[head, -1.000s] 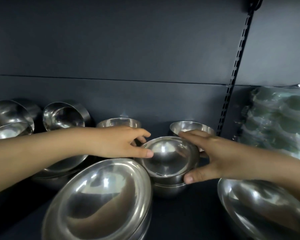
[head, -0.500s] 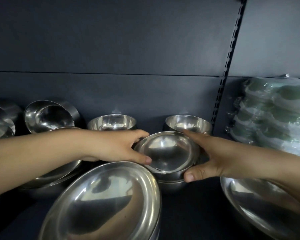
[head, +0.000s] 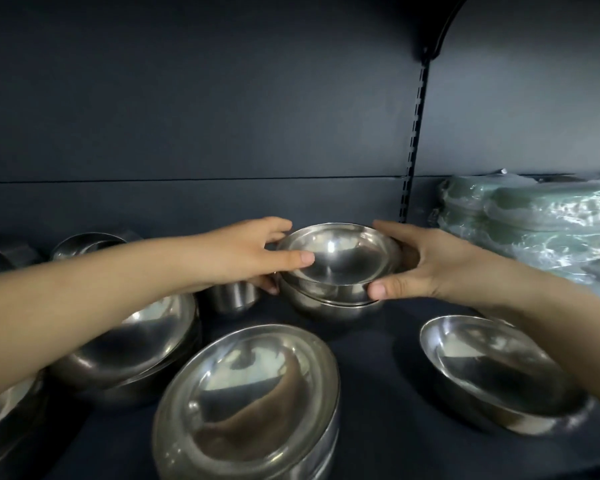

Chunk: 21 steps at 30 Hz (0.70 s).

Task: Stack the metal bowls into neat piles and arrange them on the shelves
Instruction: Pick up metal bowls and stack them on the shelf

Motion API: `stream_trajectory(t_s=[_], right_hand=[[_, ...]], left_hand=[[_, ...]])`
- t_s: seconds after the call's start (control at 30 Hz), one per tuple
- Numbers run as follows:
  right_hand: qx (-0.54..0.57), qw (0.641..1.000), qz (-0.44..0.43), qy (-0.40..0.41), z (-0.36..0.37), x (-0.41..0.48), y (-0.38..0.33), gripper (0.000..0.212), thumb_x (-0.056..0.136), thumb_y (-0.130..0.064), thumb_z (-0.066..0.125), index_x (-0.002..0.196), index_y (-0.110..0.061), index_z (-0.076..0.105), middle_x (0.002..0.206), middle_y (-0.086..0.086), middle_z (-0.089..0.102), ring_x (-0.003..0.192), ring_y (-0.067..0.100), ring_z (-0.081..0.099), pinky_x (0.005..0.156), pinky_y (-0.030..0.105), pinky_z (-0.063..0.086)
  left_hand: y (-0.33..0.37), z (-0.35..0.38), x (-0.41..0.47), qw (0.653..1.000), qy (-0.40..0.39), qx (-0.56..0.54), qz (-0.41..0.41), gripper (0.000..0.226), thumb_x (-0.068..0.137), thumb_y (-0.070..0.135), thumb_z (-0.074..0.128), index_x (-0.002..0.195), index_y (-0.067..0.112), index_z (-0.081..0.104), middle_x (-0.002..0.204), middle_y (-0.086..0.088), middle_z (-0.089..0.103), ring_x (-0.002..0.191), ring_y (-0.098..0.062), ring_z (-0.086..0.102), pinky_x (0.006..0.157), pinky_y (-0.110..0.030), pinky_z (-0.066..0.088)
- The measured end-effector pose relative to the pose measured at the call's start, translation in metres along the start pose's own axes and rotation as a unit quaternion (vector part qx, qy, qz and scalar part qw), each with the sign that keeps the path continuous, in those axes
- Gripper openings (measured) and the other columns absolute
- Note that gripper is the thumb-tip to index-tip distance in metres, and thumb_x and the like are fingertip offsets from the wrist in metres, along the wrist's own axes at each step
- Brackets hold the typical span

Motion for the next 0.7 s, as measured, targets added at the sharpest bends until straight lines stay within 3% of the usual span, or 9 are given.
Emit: stream_trajectory(t_s=[0.07,0.13,0.23,0.3,0.37,0.43,0.53,0.63,0.7], right_hand=[[0.026,0.999,-0.001,0.031,0.0,-0.005,-0.002,0.057,0.048,-0.035,0.078,0.102,-0.03,0.06,0.112,0.0,0.07,0.109,0.018,0.063,0.092,0.024,0.05],[0.028,0.998,0.007,0.064,-0.002,-0.009,-0.002,0.096,0.044,-0.042,0.083,0.132,-0.023,0.049,0.116,-0.007,0.067,0.113,0.01,0.061,0.1,0.025,0.047],[0.07,0.992,0.026,0.103,-0.006,-0.018,-0.002,0.123,0.041,-0.043,0.091,0.146,-0.015,0.034,0.125,-0.007,0.06,0.117,0.007,0.057,0.097,0.031,0.05],[0.116,0.987,0.022,0.113,-0.007,-0.028,-0.005,0.12,0.041,-0.037,0.092,0.145,-0.014,0.036,0.124,-0.002,0.061,0.112,0.009,0.059,0.079,0.026,0.057],[0.134,0.983,0.001,0.122,-0.008,-0.039,-0.01,0.118,0.038,-0.035,0.093,0.142,-0.013,0.04,0.119,-0.001,0.063,0.105,0.009,0.063,0.068,0.021,0.056],[0.149,0.979,-0.018,0.139,-0.012,-0.051,-0.012,0.104,0.034,-0.035,0.089,0.129,-0.013,0.052,0.106,-0.005,0.067,0.096,0.008,0.064,0.072,0.028,0.059],[0.186,0.965,-0.063,0.175,-0.019,-0.072,-0.01,0.051,0.04,-0.029,0.085,0.084,-0.016,0.063,0.079,-0.011,0.07,0.085,0.009,0.063,0.088,0.04,0.053],[0.192,0.957,-0.09,0.199,-0.03,-0.087,0.001,0.06,0.048,-0.031,0.091,0.101,-0.021,0.062,0.085,-0.018,0.071,0.088,-0.002,0.065,0.087,0.021,0.052],[0.196,0.957,-0.093,0.194,-0.036,-0.096,0.012,0.058,0.052,-0.032,0.089,0.102,-0.021,0.062,0.086,-0.016,0.072,0.086,-0.003,0.066,0.083,0.016,0.052]], left_hand=[[0.008,-0.002,-0.004,1.0,0.003,-0.017,0.026,0.079,0.076,0.039,0.06,0.144,0.014,0.029,0.142,0.005,0.041,0.085,0.009,0.054,0.065,-0.003,0.048],[0.016,-0.003,-0.01,0.998,-0.005,-0.047,0.049,0.072,0.072,0.04,0.062,0.137,0.019,0.041,0.125,0.014,0.051,0.081,0.011,0.055,0.066,-0.004,0.049],[0.025,-0.003,-0.024,0.994,-0.041,-0.062,0.081,0.047,0.047,0.066,0.074,0.091,0.051,0.066,0.1,0.03,0.064,0.081,0.013,0.06,0.076,-0.012,0.053],[0.032,0.0,-0.033,0.991,-0.059,-0.064,0.101,0.046,0.038,0.061,0.083,0.08,0.056,0.066,0.092,0.032,0.067,0.087,0.012,0.062,0.075,-0.01,0.051],[0.039,0.006,-0.037,0.987,-0.044,-0.093,0.125,0.036,0.059,0.031,0.086,0.087,0.043,0.066,0.087,0.025,0.071,0.087,0.01,0.064,0.072,-0.008,0.05],[0.05,0.013,-0.043,0.984,-0.012,-0.12,0.133,0.037,0.069,0.017,0.074,0.097,0.037,0.06,0.09,0.025,0.07,0.086,0.007,0.065,0.074,-0.012,0.053],[0.069,0.032,-0.059,0.979,0.005,-0.158,0.125,0.059,0.064,0.023,0.068,0.121,0.03,0.054,0.118,0.012,0.063,0.098,-0.009,0.066,0.082,-0.027,0.056],[0.083,0.055,-0.069,0.972,0.037,-0.203,0.109,0.082,0.059,0.028,0.068,0.137,0.022,0.041,0.128,0.001,0.054,0.088,-0.007,0.068,0.073,-0.026,0.058],[0.092,0.071,-0.073,0.97,0.049,-0.212,0.108,0.076,0.06,0.03,0.067,0.132,0.021,0.046,0.125,-0.002,0.055,0.082,-0.003,0.067,0.07,-0.024,0.058]])
Point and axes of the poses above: each hand's wrist, its own x-axis towards the middle knuckle, its own z-axis out of the palm, y = z × x, the point moved 2 cm from there along x, towards the middle knuckle
